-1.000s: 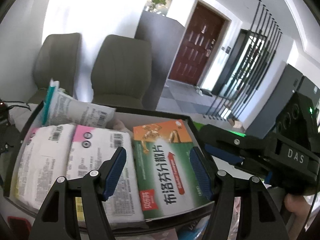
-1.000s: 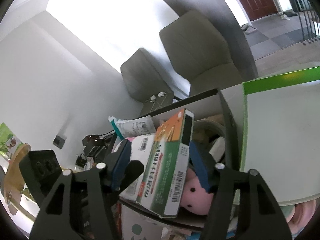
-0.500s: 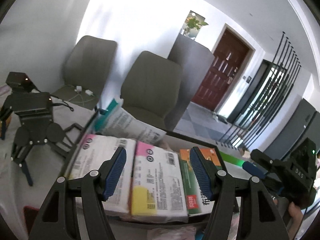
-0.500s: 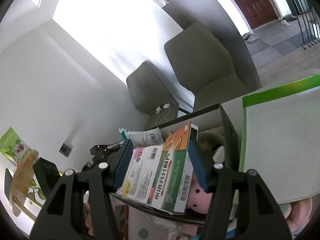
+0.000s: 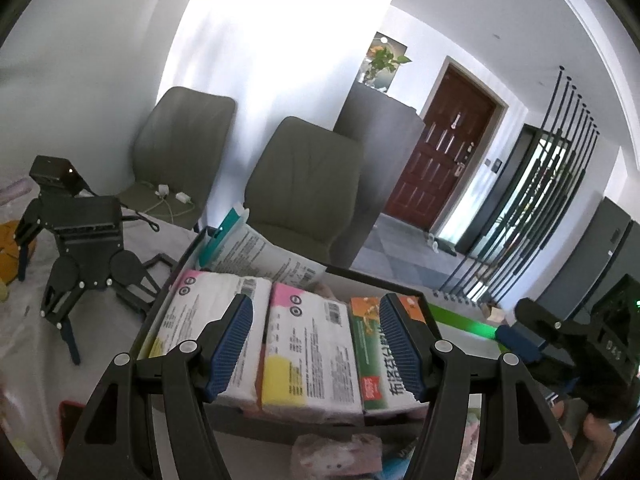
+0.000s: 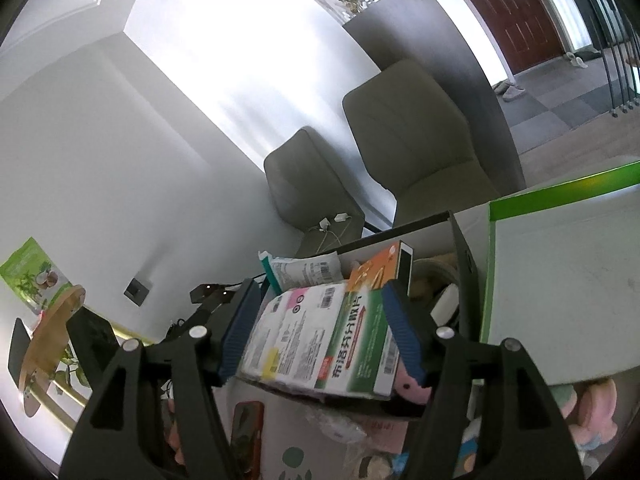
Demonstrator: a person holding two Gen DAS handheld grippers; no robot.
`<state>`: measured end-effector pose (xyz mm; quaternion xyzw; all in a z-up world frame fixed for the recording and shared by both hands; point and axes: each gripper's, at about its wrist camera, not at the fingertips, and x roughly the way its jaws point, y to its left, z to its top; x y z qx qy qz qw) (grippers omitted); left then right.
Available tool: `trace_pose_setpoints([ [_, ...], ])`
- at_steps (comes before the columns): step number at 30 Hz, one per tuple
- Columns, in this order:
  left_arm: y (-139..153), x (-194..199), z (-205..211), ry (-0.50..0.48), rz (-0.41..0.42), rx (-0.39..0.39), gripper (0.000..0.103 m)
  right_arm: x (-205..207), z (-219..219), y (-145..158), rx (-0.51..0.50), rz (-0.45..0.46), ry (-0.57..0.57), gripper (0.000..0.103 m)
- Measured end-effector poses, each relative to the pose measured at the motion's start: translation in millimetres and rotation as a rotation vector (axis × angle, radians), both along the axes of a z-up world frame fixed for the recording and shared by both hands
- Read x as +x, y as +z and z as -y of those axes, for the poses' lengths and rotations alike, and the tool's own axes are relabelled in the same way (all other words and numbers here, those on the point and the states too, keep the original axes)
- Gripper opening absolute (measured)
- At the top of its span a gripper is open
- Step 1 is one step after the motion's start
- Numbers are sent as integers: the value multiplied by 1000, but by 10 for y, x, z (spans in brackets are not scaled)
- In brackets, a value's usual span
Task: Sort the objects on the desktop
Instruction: 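Open the right gripper and release the medicine box in the dark box, then move the open right gripper back to the table toward the round beige sponge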
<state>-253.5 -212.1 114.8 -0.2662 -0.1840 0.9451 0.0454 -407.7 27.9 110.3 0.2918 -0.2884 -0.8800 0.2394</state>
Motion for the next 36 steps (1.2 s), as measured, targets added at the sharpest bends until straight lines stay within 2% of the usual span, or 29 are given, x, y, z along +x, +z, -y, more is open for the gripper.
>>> trace_pose_setpoints([
  [10, -30, 466, -9, 9, 7, -21, 66, 512, -134, 230, -9, -72, 6, 68],
  [20, -51, 875, 62, 25, 10, 0, 66, 1128, -623, 348, -35, -111, -86, 69],
  [32, -12, 1313, -151, -8, 10, -77, 66, 1623, -795, 418, -21, -137, -119, 71],
  [36, -101, 1579, -152, -15, -20, -89, 66, 1759, -730, 430, -2, -140, -107, 71],
])
